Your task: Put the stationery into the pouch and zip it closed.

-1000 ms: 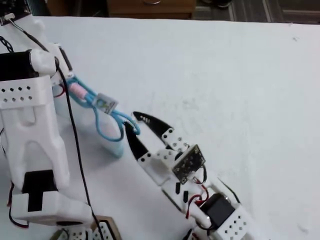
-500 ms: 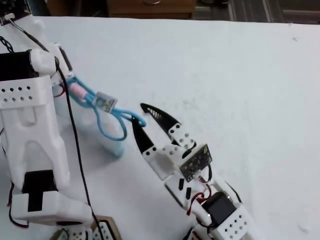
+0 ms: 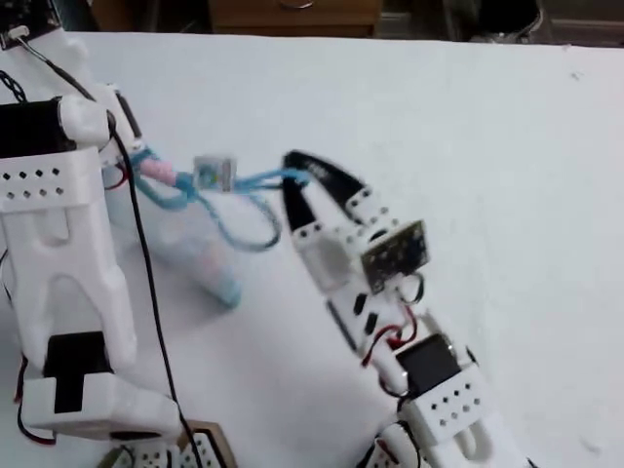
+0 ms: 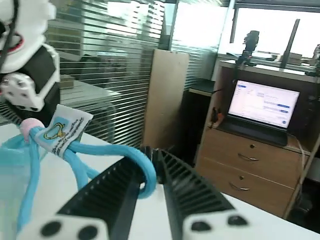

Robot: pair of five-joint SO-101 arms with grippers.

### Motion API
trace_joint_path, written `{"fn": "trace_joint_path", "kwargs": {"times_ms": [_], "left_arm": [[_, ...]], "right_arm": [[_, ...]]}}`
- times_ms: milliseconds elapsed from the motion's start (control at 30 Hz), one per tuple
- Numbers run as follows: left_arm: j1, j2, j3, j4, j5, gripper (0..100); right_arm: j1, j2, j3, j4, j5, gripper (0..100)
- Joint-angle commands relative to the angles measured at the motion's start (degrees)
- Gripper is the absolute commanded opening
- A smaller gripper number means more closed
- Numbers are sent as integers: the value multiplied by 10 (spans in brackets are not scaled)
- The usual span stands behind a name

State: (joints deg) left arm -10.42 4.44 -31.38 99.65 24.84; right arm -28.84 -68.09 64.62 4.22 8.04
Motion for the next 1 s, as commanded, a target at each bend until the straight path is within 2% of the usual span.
{"fn": "trace_joint_path", "kwargs": {"times_ms": [0,200,500,967], "left_arm": [[8,25,30,-8,4,23],[8,24,86,-35,4,23],[0,24,92,-62,13,22],[-5,24,95,-74,24,22]], "right_arm": [[35,2,-29,-11,-5,19],[88,7,-46,-11,-60,19],[185,2,-44,-67,-25,19],[307,-61,-43,-64,-29,19]]}}
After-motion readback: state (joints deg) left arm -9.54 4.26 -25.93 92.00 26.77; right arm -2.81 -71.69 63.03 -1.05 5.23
